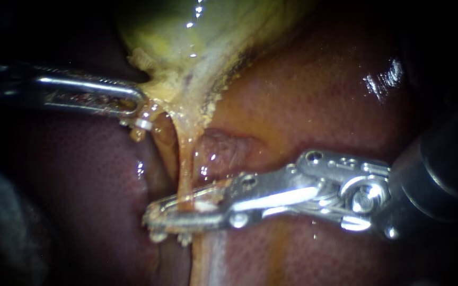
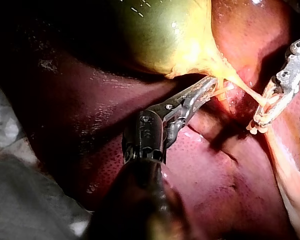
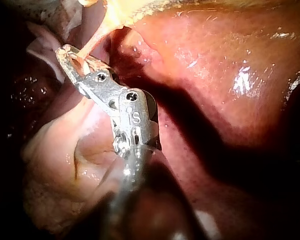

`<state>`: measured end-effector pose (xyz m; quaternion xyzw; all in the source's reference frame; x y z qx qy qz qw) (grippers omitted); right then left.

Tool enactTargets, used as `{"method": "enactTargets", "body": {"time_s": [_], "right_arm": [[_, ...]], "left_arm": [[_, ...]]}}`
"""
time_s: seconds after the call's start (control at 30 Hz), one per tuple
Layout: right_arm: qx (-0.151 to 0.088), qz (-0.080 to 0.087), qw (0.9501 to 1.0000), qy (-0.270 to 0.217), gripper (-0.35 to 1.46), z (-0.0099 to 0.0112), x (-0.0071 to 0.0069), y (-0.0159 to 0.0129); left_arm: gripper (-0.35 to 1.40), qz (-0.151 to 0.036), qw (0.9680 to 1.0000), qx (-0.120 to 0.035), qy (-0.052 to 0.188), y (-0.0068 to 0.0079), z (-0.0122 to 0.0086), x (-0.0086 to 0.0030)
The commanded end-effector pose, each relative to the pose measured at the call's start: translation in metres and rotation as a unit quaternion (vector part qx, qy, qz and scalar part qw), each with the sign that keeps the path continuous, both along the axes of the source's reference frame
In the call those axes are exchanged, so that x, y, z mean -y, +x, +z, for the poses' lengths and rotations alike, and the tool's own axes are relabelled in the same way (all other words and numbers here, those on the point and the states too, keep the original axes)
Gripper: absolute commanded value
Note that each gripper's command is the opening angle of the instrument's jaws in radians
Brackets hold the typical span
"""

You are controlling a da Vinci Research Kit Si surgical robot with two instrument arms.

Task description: Clipping second clip right tube

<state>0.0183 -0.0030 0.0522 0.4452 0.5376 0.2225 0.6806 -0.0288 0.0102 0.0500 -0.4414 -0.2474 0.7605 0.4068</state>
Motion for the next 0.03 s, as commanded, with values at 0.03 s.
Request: {"method": "enactTargets", "body": {"time_s": [0.03], "right_arm": [[0.000,-0.001,1.0000,-0.001,-0.35,0.0002,0.0001,0.0000]], "left_arm": [[-0.35,0.000,1.0000,0.000,0.000,0.0000,0.0000,0.0000]]}}
